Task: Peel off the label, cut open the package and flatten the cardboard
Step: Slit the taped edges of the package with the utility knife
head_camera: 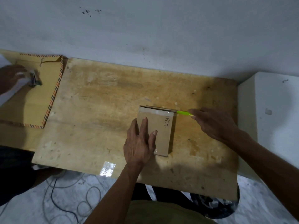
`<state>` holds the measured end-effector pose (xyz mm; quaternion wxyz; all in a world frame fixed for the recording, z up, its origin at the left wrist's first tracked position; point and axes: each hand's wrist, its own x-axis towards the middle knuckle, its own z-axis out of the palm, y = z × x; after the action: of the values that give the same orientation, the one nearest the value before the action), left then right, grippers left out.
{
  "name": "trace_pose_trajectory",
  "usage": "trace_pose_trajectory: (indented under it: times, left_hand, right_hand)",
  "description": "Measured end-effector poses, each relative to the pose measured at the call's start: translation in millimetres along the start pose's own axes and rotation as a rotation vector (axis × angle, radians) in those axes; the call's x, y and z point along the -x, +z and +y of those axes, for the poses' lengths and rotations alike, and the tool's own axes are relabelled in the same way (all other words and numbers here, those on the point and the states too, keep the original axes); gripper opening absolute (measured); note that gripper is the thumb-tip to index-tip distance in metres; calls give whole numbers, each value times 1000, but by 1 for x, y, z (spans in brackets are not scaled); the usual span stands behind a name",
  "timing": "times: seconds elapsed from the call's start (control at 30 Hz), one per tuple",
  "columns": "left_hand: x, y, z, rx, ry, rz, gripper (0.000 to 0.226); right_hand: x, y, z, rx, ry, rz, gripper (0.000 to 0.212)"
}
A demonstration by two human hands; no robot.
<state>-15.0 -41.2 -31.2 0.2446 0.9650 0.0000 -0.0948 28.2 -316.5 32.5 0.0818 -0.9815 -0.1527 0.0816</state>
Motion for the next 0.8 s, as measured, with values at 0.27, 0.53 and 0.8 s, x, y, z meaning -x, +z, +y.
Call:
trace_pose_trajectory:
  times: [0.27,0.53,0.8]
  left_hand:
    - [1,-1,1,5,0,4,65]
    - [-1,-3,0,20,-11,-37,62]
    - [-14,-22,6,58,32,-49,70]
  right_hand:
    - [33,21,30,-248,204,29,30]
    - [36,37,-49,-1136,739,165,31]
    - [57,60,-132,-1355,975,174,21]
